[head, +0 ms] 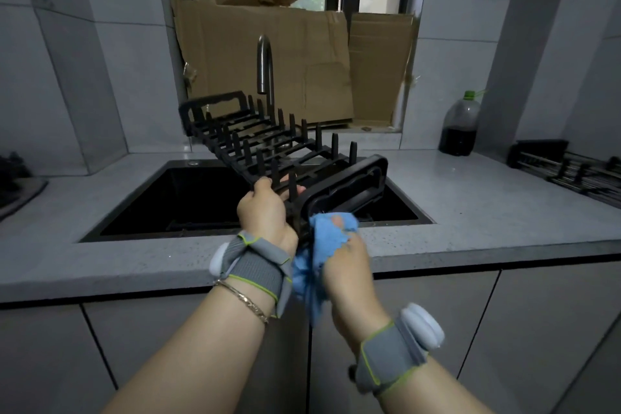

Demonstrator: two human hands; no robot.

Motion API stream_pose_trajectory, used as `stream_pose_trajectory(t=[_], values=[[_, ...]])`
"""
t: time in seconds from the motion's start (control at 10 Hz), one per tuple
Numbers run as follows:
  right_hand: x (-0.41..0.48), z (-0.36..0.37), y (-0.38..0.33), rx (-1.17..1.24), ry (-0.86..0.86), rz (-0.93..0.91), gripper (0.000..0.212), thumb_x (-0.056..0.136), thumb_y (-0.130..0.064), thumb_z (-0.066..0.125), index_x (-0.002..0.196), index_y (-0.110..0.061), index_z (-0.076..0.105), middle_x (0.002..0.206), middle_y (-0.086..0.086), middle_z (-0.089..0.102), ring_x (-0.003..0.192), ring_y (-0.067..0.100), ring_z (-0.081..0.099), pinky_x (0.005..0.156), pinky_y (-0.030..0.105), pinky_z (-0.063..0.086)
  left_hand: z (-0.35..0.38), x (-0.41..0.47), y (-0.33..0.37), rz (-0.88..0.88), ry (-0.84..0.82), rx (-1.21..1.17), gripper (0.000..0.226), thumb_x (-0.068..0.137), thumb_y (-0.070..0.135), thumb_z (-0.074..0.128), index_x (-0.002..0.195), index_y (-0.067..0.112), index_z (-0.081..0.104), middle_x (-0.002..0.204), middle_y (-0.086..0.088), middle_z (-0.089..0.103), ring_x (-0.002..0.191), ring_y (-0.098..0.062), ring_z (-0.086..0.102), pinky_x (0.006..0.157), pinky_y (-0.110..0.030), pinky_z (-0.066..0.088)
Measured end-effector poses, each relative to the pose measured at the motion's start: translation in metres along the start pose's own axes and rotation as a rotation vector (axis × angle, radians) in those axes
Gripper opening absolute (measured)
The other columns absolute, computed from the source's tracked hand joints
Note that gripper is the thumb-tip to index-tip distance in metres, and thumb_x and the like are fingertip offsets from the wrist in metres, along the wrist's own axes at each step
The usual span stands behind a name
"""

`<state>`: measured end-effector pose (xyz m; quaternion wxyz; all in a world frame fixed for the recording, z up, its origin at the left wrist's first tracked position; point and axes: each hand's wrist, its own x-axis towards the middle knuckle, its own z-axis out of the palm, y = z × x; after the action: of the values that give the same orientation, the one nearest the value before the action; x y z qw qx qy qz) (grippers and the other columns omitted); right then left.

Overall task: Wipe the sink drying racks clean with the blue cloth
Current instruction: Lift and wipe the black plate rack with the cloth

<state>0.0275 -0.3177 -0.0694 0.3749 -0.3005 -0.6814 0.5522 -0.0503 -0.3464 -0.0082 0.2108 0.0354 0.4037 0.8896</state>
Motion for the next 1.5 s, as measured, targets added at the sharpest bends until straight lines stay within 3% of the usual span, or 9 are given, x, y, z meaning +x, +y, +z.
stream_pose_trajectory(t=[0.1, 0.2, 0.4, 0.5, 0.7, 0.9, 1.1, 1.3, 1.5], values=[[0.025, -0.019, 0.008, 0.224, 0.204, -0.153, 0.043, 0.088, -0.054, 0.044, 0.088, -0.011, 0.045, 0.077, 0.013, 0.049, 0.067, 0.023, 0.052, 0.063, 0.036, 0.048, -0.004, -0.001, 0.002, -0.086, -0.024, -0.002, 0.029, 0.096, 0.009, 0.041, 0.099, -0.007, 0.065, 0.091, -0.015, 0.070, 0.067, -0.023, 0.067, 0.073, -0.040, 0.059], [0.028, -0.030, 0.000, 0.287, 0.375, -0.288, 0.013, 0.099, -0.029, 0.040, 0.090, -0.020, 0.043, 0.084, 0.000, 0.050, 0.071, 0.005, 0.051, 0.068, 0.014, 0.043, -0.003, -0.006, 0.008, -0.164, -0.054, -0.011, 0.029, 0.096, 0.003, 0.038, 0.072, 0.002, 0.055, 0.060, -0.009, 0.060, 0.036, -0.012, 0.055, 0.060, -0.033, 0.056], [0.047, -0.053, -0.025, 0.013, 0.420, -0.460, 0.026, 0.100, -0.032, 0.033, 0.077, -0.026, 0.043, 0.069, -0.006, 0.047, 0.060, 0.001, 0.048, 0.062, 0.025, 0.040, -0.010, -0.014, 0.014, -0.238, -0.077, 0.064, 0.034, 0.097, -0.003, 0.036, 0.066, 0.009, 0.044, 0.040, -0.005, 0.044, 0.022, -0.010, 0.040, 0.040, -0.018, 0.050], [0.053, -0.058, -0.040, -0.089, 0.454, -0.488, 0.039, 0.100, -0.035, 0.031, 0.064, -0.025, 0.039, 0.059, -0.005, 0.046, 0.054, 0.006, 0.045, 0.052, 0.020, 0.034, -0.002, -0.023, 0.015, -0.219, -0.135, 0.028, 0.030, 0.098, -0.003, 0.035, 0.074, 0.007, 0.050, 0.033, -0.005, 0.044, 0.022, -0.010, 0.040, 0.078, -0.036, 0.042], [0.055, -0.062, -0.028, 0.592, 0.409, 0.124, 0.038, 0.099, -0.034, 0.034, 0.068, -0.016, 0.045, 0.067, 0.000, 0.049, 0.059, 0.016, 0.048, 0.048, 0.022, 0.044, -0.004, -0.009, 0.008, -0.218, -0.151, 0.115, 0.026, 0.097, 0.006, 0.040, 0.089, -0.003, 0.063, 0.063, -0.008, 0.068, 0.036, -0.012, 0.057, 0.032, -0.016, 0.040], [0.037, -0.075, -0.026, 0.661, -0.169, 0.234, 0.042, 0.096, -0.046, 0.039, 0.088, -0.013, 0.064, 0.078, 0.005, 0.065, 0.065, 0.018, 0.065, 0.064, 0.028, 0.055, -0.023, -0.006, 0.003, -0.134, -0.264, 0.140, 0.036, 0.100, 0.017, 0.040, 0.118, -0.010, 0.054, 0.047, 0.003, 0.058, 0.033, -0.010, 0.044, 0.033, -0.015, 0.036], [0.031, -0.045, -0.034, 1.049, 0.342, 0.222, 0.041, 0.097, -0.045, 0.041, 0.072, -0.014, 0.053, 0.046, -0.001, 0.055, 0.034, 0.011, 0.053, 0.036, 0.015, 0.042, 0.000, -0.009, -0.004, -0.054, -0.262, 0.073, 0.035, 0.100, 0.019, 0.036, 0.102, -0.004, 0.062, 0.043, -0.001, 0.053, 0.036, -0.011, 0.046, 0.040, -0.020, 0.037], [0.021, -0.016, -0.020, 0.741, 0.344, 0.068, 0.028, 0.099, -0.030, 0.041, 0.088, -0.009, 0.054, 0.079, 0.010, 0.063, 0.074, 0.024, 0.062, 0.072, 0.039, 0.053, -0.006, -0.008, -0.010, -0.077, -0.197, -0.019, 0.034, 0.098, 0.015, 0.038, 0.101, -0.008, 0.063, 0.047, -0.003, 0.055, 0.035, -0.010, 0.048, 0.038, -0.015, 0.040], [0.019, -0.024, 0.004, 0.242, 0.166, 0.117, 0.027, 0.091, -0.029, 0.052, 0.071, -0.012, 0.053, 0.067, 0.009, 0.057, 0.068, 0.022, 0.054, 0.063, 0.034, 0.041, -0.014, -0.005, -0.007, 0.087, -0.117, 0.107, 0.037, 0.098, 0.014, 0.038, 0.117, -0.015, 0.052, 0.080, -0.012, 0.063, 0.033, -0.009, 0.048, 0.039, -0.019, 0.031]])
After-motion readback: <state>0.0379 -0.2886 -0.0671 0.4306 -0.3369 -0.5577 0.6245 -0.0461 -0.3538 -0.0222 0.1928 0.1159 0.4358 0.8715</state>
